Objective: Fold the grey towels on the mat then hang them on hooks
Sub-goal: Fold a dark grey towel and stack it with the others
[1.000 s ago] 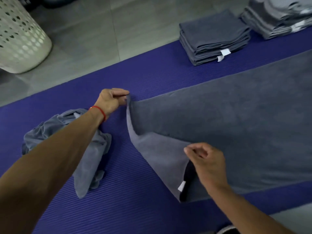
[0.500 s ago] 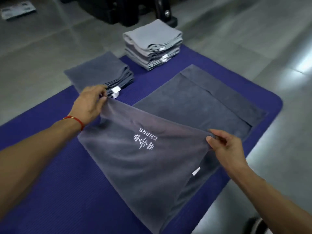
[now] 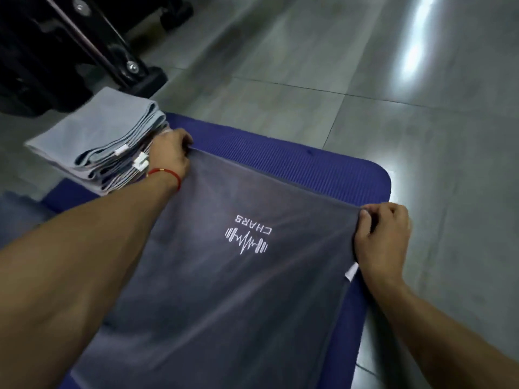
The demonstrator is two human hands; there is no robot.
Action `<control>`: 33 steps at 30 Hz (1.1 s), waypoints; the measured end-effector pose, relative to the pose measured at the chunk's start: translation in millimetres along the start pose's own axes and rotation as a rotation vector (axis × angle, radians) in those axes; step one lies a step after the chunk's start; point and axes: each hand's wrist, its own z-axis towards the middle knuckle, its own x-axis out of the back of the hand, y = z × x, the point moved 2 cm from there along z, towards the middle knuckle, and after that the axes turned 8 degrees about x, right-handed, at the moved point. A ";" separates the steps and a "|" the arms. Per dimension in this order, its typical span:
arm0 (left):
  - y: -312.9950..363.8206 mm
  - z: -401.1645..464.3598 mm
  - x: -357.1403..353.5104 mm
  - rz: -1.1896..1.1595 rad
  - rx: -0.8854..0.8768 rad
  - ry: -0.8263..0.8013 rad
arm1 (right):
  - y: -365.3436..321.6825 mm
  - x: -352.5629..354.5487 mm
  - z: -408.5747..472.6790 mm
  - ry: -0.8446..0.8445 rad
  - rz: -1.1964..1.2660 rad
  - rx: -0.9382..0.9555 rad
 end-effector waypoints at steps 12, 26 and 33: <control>2.2 17.8 -62.5 -0.109 0.210 -0.158 | 6.8 -6.9 -3.8 0.086 -0.047 0.092; -5.6 -24.1 71.0 -0.003 -0.017 -0.172 | -6.3 24.7 0.5 -0.138 -0.093 0.198; -38.7 -74.6 211.8 -0.053 0.058 0.056 | -137.2 94.5 39.0 -0.262 0.005 0.476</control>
